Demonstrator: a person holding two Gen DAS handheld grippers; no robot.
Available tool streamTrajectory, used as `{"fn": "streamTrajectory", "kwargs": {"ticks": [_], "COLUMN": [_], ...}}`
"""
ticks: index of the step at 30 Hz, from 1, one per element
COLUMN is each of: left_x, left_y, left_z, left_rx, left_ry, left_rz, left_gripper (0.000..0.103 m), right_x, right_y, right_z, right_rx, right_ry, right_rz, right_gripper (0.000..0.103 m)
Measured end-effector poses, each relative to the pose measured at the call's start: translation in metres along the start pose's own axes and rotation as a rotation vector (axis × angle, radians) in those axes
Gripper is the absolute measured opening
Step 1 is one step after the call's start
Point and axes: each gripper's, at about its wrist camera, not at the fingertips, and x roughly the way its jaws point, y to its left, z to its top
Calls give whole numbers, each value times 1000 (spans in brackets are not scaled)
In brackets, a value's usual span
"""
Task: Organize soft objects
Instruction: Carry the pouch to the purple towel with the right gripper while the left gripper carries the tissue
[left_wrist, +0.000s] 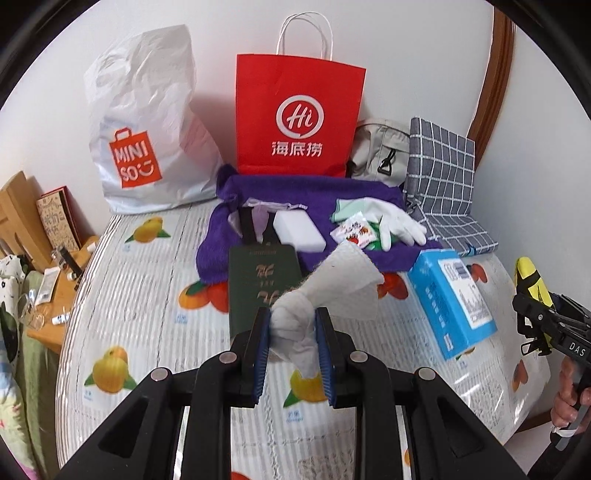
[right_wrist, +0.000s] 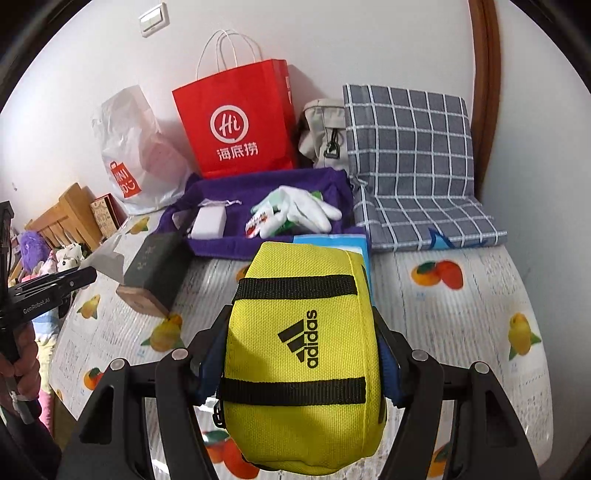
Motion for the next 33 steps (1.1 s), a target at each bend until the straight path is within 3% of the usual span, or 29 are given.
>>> {"fn": "streamTrajectory", "kwargs": {"ticks": [17, 33], "left_x": [21, 59], "left_y": [-10, 0], "left_z": [85, 132], "left_rx": [18, -2], "left_ry": [-60, -61], "left_rz": [29, 53], "left_gripper": [23, 23], "right_x": [40, 86], "right_y": [3, 9], "right_z": [82, 137], "right_rx": [-20, -28], "right_ry": [-31, -58], "right_rz": [64, 76], "right_gripper": [67, 67]}}
